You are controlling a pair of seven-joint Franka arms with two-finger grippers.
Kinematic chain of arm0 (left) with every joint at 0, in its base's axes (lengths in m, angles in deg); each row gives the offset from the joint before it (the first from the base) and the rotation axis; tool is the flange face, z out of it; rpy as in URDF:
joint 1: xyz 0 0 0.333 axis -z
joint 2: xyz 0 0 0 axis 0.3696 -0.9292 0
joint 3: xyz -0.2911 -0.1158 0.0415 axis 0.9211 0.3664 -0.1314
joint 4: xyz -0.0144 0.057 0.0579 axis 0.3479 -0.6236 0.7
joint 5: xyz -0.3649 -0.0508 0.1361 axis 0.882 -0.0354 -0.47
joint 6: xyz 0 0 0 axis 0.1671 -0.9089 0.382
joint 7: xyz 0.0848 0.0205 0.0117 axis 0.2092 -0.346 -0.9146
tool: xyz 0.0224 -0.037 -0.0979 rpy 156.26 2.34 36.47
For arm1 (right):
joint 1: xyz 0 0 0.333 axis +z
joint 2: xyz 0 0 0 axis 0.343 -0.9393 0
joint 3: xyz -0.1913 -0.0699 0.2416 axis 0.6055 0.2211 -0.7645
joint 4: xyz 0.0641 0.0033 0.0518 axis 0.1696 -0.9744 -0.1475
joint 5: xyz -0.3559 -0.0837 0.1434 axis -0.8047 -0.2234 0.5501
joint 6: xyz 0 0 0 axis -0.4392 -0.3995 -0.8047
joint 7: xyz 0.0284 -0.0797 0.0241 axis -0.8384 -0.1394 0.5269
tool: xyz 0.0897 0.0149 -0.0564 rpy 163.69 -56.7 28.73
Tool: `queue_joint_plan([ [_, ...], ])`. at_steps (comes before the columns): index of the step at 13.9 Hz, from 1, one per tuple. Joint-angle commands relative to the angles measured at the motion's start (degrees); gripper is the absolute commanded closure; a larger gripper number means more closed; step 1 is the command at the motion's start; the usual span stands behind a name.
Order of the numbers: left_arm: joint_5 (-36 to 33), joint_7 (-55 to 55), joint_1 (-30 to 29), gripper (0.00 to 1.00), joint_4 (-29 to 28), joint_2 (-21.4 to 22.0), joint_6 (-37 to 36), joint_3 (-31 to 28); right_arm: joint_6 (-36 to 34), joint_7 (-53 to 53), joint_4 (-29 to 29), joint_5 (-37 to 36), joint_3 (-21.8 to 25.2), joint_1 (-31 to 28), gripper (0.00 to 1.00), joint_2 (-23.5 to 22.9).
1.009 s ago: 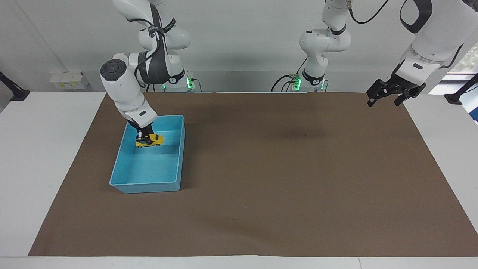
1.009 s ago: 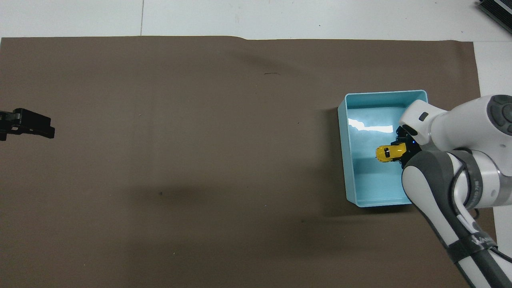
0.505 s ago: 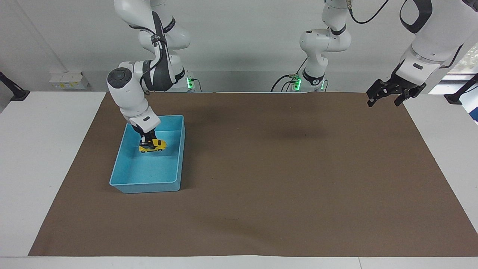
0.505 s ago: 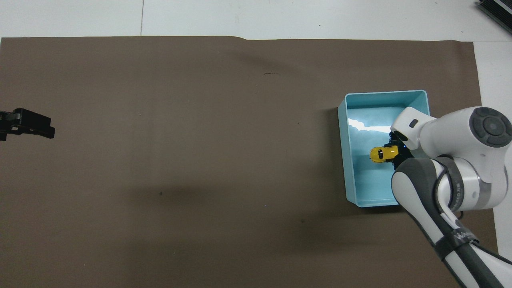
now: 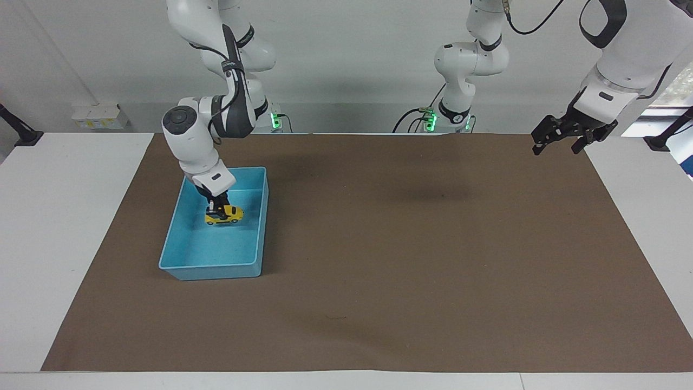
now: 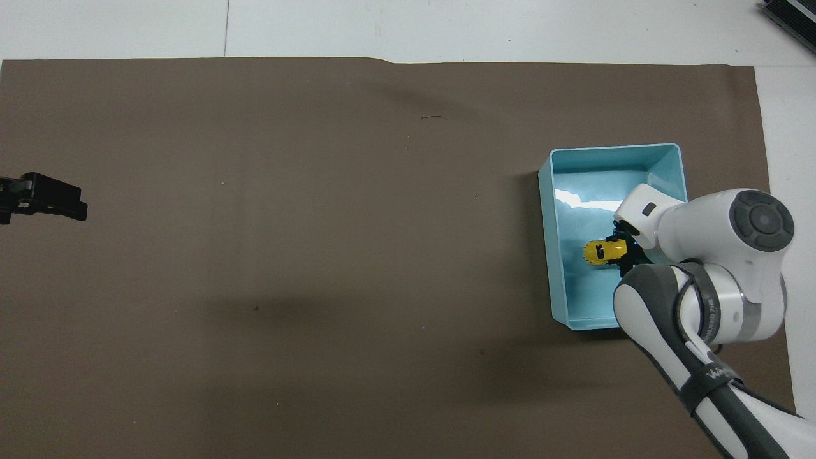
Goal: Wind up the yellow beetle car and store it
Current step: 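Lower the car onto the box floor and open the right gripper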
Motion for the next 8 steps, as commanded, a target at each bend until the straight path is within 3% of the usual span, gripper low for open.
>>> queue_joint_plan([
  [1,-0.99,-0.04,-0.32,0.00,-0.48,1.04,-0.85,0.27,1.65,0.33,-0.69,0.30,-0.54,-1.07,0.90,-0.48],
  [3,-0.99,-0.04,-0.41,0.00,-0.48,1.04,-0.94,0.27,2.79,0.33,-0.78,0.39,-0.54,-0.99,0.89,-1.10],
  [4,-0.99,-0.04,-0.41,0.00,-0.48,1.04,-0.94,0.27,2.71,0.24,-0.69,0.39,-0.54,-0.99,0.83,-1.28],
  [5,-0.99,-0.04,-0.41,0.00,-0.48,1.04,-0.94,0.27,2.36,-0.11,-0.60,0.39,-0.63,-0.99,0.54,-1.28],
  [6,-0.99,-0.04,-0.41,0.00,-0.48,1.04,-0.94,0.27,2.09,-1.94,-0.51,0.39,-0.63,-0.81,0.18,-1.28],
  [7,-0.99,-0.04,-0.32,0.00,-0.48,1.04,-0.85,0.27,1.74,-2.91,-0.25,0.30,-0.63,-0.46,0.00,-1.28],
  [8,-0.99,-0.04,-0.41,0.00,-0.48,1.04,-0.94,0.27,1.65,-3.10,0.01,0.30,-0.63,-0.20,0.00,-1.37],
])
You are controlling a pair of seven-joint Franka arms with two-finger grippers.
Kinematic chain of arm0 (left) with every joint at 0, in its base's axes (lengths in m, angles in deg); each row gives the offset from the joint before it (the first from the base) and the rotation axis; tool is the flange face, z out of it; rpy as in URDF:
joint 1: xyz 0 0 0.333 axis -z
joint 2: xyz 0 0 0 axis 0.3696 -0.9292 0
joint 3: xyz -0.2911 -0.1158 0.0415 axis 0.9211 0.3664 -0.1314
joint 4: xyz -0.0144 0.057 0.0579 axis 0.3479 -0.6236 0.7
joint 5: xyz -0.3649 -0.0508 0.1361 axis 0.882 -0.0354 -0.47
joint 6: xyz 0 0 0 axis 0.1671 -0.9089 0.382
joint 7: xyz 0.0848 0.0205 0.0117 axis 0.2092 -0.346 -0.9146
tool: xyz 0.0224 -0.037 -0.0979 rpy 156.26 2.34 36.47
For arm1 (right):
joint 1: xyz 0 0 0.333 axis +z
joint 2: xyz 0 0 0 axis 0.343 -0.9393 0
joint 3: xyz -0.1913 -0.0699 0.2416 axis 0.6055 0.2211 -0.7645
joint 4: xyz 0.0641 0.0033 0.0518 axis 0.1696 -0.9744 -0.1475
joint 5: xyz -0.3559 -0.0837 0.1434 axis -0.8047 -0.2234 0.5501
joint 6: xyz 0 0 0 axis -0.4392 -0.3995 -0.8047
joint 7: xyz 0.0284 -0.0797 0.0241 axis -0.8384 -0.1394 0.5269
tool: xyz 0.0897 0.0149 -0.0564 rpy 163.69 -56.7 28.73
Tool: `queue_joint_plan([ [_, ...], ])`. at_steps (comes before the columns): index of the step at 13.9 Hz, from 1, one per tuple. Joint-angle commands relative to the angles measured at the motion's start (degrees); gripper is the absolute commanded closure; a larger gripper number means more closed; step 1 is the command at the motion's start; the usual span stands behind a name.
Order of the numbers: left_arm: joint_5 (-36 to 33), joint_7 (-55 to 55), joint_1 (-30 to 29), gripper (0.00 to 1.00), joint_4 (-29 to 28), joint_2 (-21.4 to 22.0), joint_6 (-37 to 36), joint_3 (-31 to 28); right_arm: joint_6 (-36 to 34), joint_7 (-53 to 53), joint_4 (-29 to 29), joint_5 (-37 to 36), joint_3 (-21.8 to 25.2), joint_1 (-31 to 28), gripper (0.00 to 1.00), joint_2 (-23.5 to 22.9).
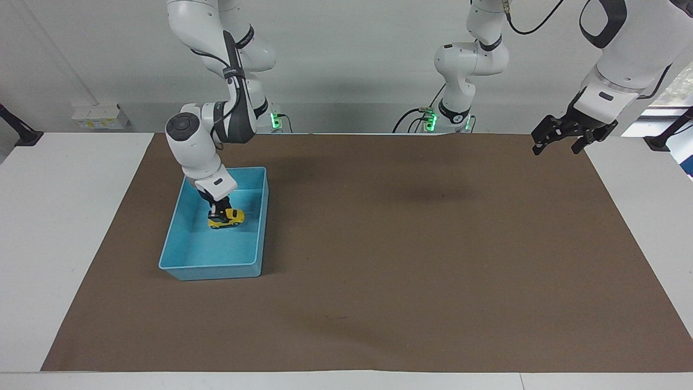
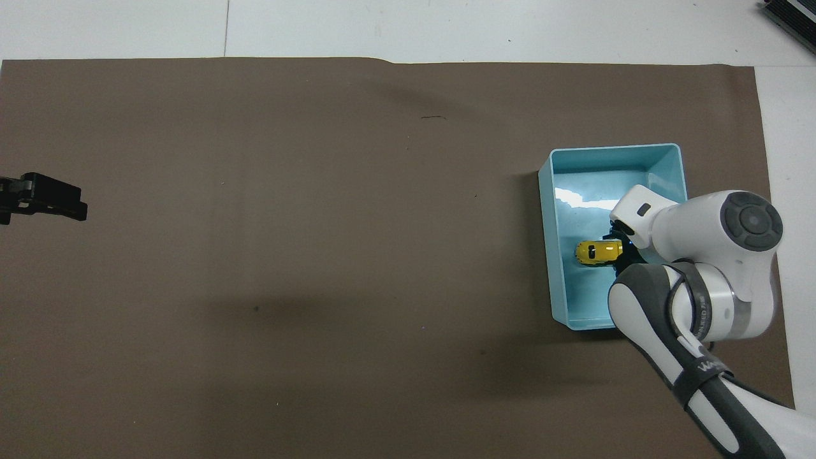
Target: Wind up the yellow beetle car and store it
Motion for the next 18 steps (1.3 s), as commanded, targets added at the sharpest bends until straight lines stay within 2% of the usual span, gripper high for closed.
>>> queue_joint_plan([
  [1,-0.99,-0.04,-0.41,0.00,-0.48,1.04,-0.93,0.27,0.21,-2.03,0.47,0.26,-0.59,-0.25,0.00,0.01],
  [3,-0.99,-0.04,-0.32,0.00,-0.48,1.04,-0.93,0.27,-1.44,-3.61,2.22,0.26,-0.68,-0.16,0.00,0.28],
  [6,-0.99,0.05,-0.41,0.00,-0.48,1.04,-0.85,0.27,-11.18,-8.78,8.88,0.35,-1.21,-0.16,0.00,0.98],
  [8,-0.99,-0.04,-0.32,0.00,-0.48,1.04,-0.93,0.27,-17.16,-14.22,13.28,0.35,-1.47,-0.07,0.00,1.50],
  [11,-0.99,-0.04,-0.32,0.00,-0.48,1.04,-0.85,0.27,-21.39,-22.66,17.41,0.43,-2.17,-0.16,0.00,3.35],
  [14,-0.99,-0.04,-0.41,0.00,-0.48,1.04,-0.93,0.27,-30.00,-32.24,24.27,0.35,-2.26,-0.16,0.00,4.06],
  [18,-0.99,-0.04,-0.41,0.00,-0.48,1.04,-0.85,0.27,-32.39,-44.36,28.41,0.26,-1.56,-1.04,0.00,4.85],
])
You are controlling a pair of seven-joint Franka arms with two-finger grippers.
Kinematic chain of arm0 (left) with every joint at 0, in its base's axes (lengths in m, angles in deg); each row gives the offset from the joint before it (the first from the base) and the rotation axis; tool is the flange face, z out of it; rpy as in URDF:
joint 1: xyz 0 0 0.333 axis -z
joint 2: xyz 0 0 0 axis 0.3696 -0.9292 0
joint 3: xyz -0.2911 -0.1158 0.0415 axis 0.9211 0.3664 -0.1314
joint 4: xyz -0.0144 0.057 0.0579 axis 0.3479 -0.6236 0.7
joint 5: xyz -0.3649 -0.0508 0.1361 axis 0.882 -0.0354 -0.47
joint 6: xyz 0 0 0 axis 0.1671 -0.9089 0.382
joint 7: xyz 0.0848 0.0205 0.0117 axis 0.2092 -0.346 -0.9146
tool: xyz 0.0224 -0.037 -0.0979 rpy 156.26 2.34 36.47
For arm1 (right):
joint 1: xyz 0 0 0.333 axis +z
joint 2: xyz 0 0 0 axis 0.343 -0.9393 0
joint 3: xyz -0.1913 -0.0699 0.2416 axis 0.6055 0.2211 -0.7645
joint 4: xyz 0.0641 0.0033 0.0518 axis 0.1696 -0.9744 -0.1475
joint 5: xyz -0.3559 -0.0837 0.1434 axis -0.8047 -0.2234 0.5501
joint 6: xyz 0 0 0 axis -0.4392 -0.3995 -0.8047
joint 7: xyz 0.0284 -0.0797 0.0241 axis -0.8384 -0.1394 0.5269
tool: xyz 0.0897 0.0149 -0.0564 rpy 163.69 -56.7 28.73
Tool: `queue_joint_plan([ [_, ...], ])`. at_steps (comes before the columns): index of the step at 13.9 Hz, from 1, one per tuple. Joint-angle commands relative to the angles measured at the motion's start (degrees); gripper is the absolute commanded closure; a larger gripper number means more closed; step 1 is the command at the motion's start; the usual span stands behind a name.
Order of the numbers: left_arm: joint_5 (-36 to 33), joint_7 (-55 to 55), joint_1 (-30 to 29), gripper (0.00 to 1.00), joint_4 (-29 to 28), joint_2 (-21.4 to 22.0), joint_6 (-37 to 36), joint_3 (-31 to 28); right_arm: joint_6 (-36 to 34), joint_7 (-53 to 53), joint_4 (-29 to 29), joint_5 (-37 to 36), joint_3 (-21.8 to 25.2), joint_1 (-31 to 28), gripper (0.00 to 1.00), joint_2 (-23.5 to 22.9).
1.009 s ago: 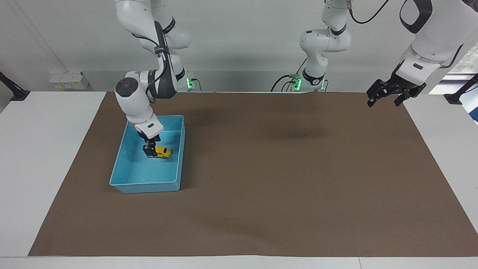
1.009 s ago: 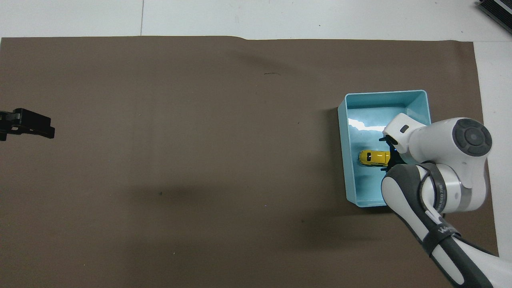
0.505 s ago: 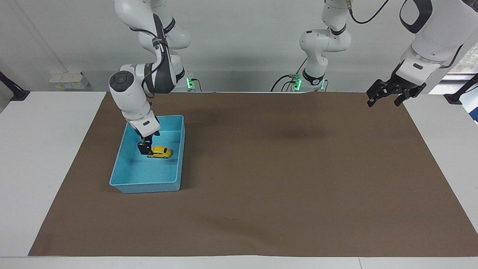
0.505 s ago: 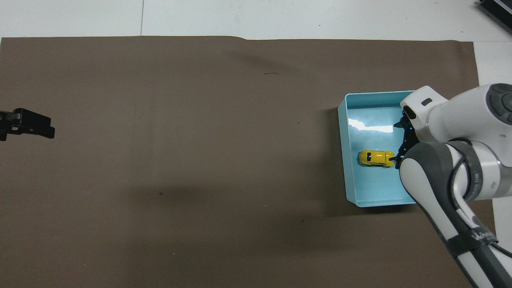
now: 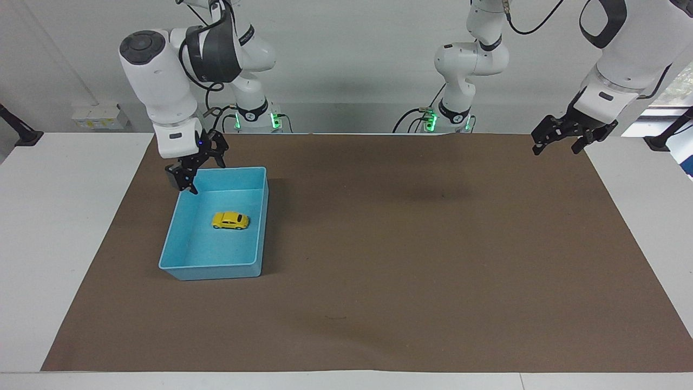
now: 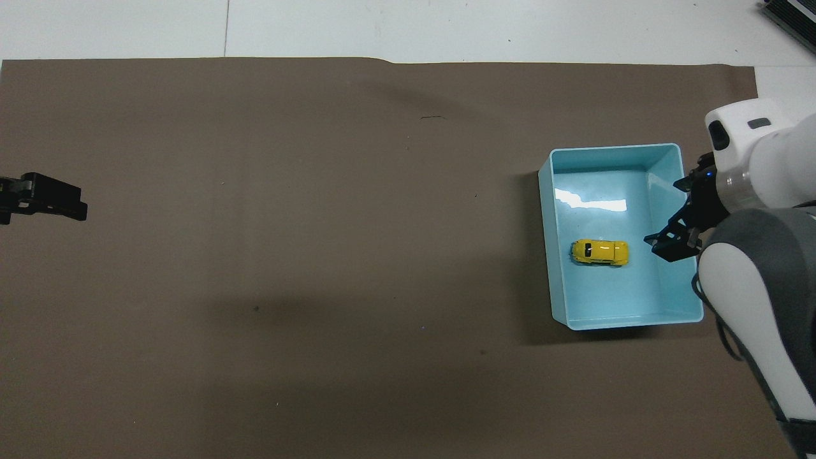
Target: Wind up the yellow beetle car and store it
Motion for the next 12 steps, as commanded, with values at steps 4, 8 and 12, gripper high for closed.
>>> queue_joint_plan([
  [4,-0.99,-0.04,-0.41,0.00,-0.48,1.04,-0.84,0.27,-5.50,-29.00,5.98,0.33,-0.47,-0.87,0.00,-0.36],
  [8,-0.99,-0.04,-0.41,0.00,-0.48,1.04,-0.93,0.27,-7.70,-46.33,9.16,0.59,-0.30,-0.87,0.00,-0.53],
  [12,-0.99,-0.04,-0.41,0.00,-0.48,1.04,-0.84,0.27,-8.76,-57.75,10.38,4.00,0.84,-1.05,0.00,-0.53],
])
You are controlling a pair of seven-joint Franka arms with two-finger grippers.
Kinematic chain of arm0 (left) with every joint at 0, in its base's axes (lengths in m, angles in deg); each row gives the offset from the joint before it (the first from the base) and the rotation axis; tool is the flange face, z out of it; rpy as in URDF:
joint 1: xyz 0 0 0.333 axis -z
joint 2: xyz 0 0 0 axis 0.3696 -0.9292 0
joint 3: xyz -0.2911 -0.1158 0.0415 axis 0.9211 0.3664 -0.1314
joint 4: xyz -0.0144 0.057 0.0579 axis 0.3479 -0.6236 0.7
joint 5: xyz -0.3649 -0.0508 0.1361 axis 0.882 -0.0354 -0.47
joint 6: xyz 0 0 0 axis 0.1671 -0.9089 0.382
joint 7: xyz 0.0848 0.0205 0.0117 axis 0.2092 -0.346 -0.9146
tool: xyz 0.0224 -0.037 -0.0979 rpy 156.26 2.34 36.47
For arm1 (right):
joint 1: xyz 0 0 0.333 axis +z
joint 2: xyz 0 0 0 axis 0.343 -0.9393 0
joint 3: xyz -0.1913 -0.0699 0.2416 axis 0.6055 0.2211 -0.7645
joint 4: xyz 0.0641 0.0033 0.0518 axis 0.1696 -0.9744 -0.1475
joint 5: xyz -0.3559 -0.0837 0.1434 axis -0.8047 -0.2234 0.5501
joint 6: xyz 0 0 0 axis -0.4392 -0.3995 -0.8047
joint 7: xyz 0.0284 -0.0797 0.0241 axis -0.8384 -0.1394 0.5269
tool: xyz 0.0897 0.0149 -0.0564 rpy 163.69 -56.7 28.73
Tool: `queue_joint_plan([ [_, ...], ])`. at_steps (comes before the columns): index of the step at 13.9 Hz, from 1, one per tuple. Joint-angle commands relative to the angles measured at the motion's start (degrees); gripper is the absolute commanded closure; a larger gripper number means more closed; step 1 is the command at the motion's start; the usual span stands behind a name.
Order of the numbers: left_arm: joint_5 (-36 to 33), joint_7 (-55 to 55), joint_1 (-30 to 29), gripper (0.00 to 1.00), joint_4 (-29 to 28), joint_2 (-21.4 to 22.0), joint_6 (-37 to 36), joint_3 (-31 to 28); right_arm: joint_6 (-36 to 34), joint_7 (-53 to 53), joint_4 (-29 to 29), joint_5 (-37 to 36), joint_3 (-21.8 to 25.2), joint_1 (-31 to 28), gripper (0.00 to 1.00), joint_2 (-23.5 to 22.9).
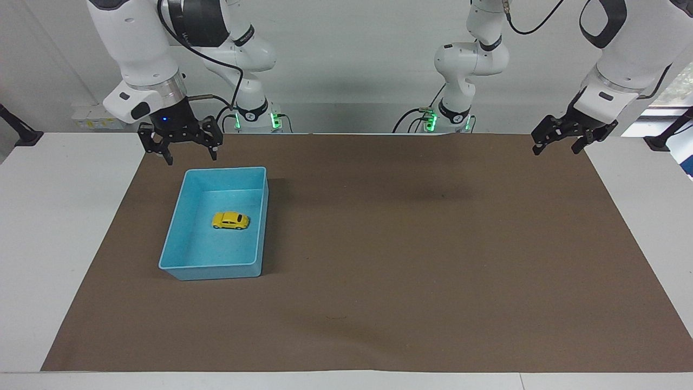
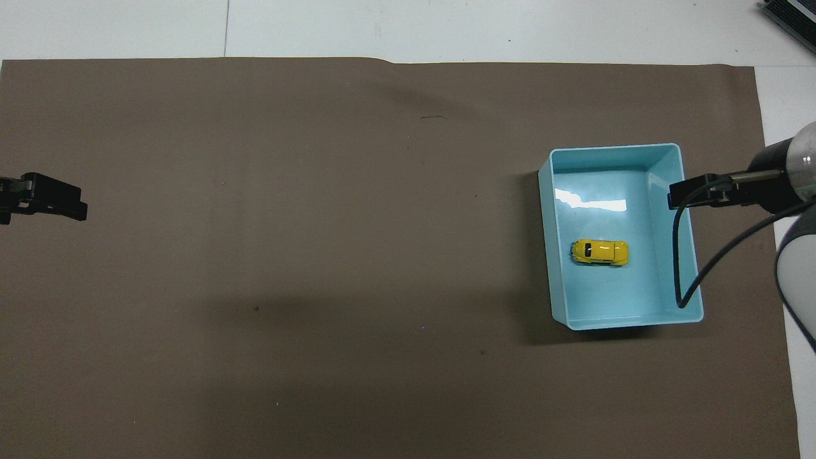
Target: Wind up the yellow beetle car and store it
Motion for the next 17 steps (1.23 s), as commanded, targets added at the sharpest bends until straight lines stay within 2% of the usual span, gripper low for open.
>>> queue_joint_plan([
  [1,-0.99,-0.04,-0.41,0.00,-0.48,1.04,-0.84,0.27,-1.48,-9.36,1.97,3.58,0.04,-0.79,0.00,-0.59],
  [17,-0.99,-0.04,-0.41,0.00,-0.48,1.04,-0.84,0.27,-0.96,-10.10,1.88,3.23,0.91,-0.88,0.00,-0.51],
])
